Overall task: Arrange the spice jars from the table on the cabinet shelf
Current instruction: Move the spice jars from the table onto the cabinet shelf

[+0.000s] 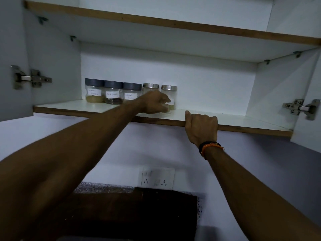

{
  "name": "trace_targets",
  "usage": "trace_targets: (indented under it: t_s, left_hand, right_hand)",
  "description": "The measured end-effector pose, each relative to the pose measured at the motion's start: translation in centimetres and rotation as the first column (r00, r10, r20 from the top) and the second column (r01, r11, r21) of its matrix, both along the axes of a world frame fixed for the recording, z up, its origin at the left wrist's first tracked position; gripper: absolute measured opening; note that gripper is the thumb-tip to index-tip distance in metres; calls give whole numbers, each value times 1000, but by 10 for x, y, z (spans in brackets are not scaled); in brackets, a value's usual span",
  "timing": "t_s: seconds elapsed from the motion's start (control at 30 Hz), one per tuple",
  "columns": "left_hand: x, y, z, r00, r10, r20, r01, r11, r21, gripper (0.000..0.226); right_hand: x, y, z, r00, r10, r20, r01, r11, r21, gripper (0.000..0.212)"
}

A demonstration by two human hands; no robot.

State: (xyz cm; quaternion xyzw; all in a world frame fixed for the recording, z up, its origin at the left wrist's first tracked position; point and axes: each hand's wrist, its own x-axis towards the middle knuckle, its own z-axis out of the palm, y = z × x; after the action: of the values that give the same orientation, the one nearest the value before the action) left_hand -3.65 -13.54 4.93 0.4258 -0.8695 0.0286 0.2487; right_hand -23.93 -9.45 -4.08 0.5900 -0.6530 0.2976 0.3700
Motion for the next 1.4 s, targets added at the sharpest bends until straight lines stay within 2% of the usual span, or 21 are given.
trace_targets:
  t_s: [0.1,0.2,0.3,0.37,0.43,0.53,0.63,0.7,0.8,0.9,1.03,1.17,1.3,1.4]
  left_hand:
    - [-1,24,-19,1000,8,14,-8,999,31,57]
    - [-4,54,-44,992,-68,-108,72,997,41,54]
    - [-5,85,-83,968,-145,-206,125,986,-107,50]
    - [-7,102,-112,950,-192,-245,149,972,-183,51]
    - [-10,115,-149,933,-200,-298,156,974,-164,53]
    - [-13,132,-214,918,-173,-357,184,983,-2,53]
    - [-13,146,-283,943,-114,-311,196,950,245,53]
    - [-12,154,-321,964,-75,-253,172,907,384,53]
    - [-10,169,-378,979,-71,-191,167,814,556,48]
    - [-9,185,-426,985,-42,-167,145,724,674,37]
    - [-7,204,-476,993,-14,-119,104,594,798,42]
    - [-6,223,-511,992,62,-109,61,525,849,42]
    - [-1,232,-528,984,121,-129,56,481,875,41]
    - [2,234,-532,982,127,-140,68,453,889,36]
  right_hand:
    - [3,13,-10,994,92,53,-90,995,-34,49]
    - [5,30,-30,978,200,53,-199,980,-25,44]
    - [15,53,-58,953,268,140,-264,963,-46,60]
    - [24,68,-83,913,341,225,-337,940,-59,59]
    - [31,83,-123,882,361,302,-387,922,27,57]
    - [36,110,-192,865,306,397,-423,871,251,48]
    - [35,133,-252,880,188,437,-400,790,466,38]
    - [30,144,-280,885,121,450,-385,734,559,35]
    - [25,163,-319,925,50,377,-321,636,702,30]
    - [24,182,-351,921,16,390,-330,565,756,25]
    - [27,209,-382,930,-57,364,-285,514,809,21]
    - [32,238,-413,939,-139,313,-227,433,873,22]
    - [36,256,-437,959,-137,249,-187,355,916,41]
    - [40,262,-443,928,-222,298,-222,310,924,65]
